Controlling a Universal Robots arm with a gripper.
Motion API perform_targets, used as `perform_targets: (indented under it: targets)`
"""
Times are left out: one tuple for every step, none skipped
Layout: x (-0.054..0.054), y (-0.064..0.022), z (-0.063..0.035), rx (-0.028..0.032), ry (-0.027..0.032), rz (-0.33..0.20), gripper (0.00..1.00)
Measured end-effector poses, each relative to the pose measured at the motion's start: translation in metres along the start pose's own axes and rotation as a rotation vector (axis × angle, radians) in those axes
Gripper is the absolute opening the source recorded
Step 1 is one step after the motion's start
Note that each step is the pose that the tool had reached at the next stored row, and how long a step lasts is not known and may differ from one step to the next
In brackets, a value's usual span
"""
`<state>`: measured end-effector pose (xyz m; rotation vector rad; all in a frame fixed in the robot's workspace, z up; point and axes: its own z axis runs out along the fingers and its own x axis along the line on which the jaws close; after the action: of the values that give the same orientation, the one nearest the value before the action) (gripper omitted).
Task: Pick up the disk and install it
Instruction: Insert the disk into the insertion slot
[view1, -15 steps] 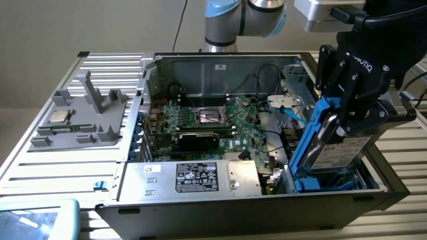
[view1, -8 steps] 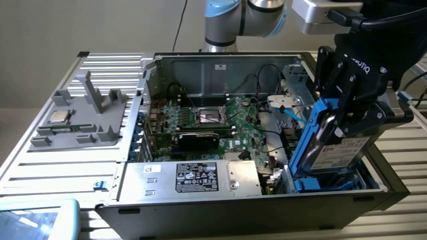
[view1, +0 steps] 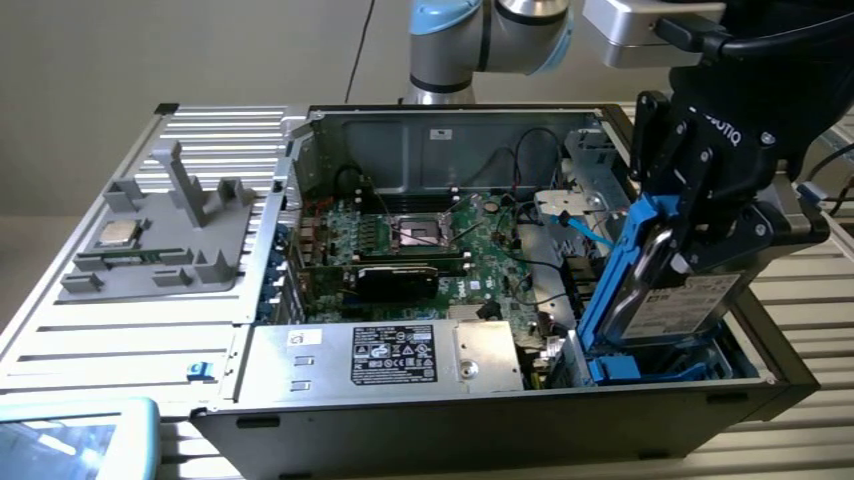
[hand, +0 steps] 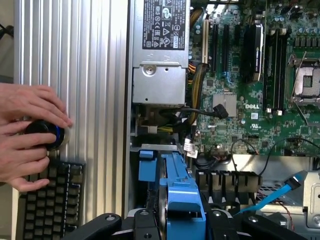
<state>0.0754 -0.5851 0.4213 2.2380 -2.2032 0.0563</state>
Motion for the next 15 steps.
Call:
perform_targets:
  targets:
    - [0.0,0.0002,0.0,0.0014,0.0001,0.0,0.37]
    - [0.0,0.0002,-0.0001,0.0026,0.0003,0.0,0.37]
    - [0.0,0.0002,-0.0003,0.0038,0.0005,0.0,0.37]
    - [0.0,0.0005,-0.0003,0.0054,0.0006,0.0,0.37]
    - [0.0,0.0004,-0.0003,0.0067,0.0007,0.0,0.37]
    - [0.0,0.0004,-0.0003,0.0074,0.0007,0.0,0.37]
    - [0.0,0.0004,-0.0004,0.0076,0.0007,0.0,0.37]
    - [0.0,0.0004,-0.0003,0.0077,0.0006,0.0,0.37]
    - [0.0,0.0004,-0.0003,0.0077,0.0006,0.0,0.37]
    - [0.0,0.0005,-0.0003,0.0077,0.0007,0.0,0.37]
    - [0.0,0.0005,-0.0003,0.0077,0.0007,0.0,0.37]
    - [0.0,0.0005,-0.0003,0.0078,0.0006,0.0,0.37]
    - [0.0,0.0007,-0.0002,0.0078,0.0005,0.0,0.37]
    - [0.0,0.0009,-0.0002,0.0079,0.0004,0.0,0.37]
    - [0.0,0.0012,-0.0001,0.0081,0.0004,0.0,0.37]
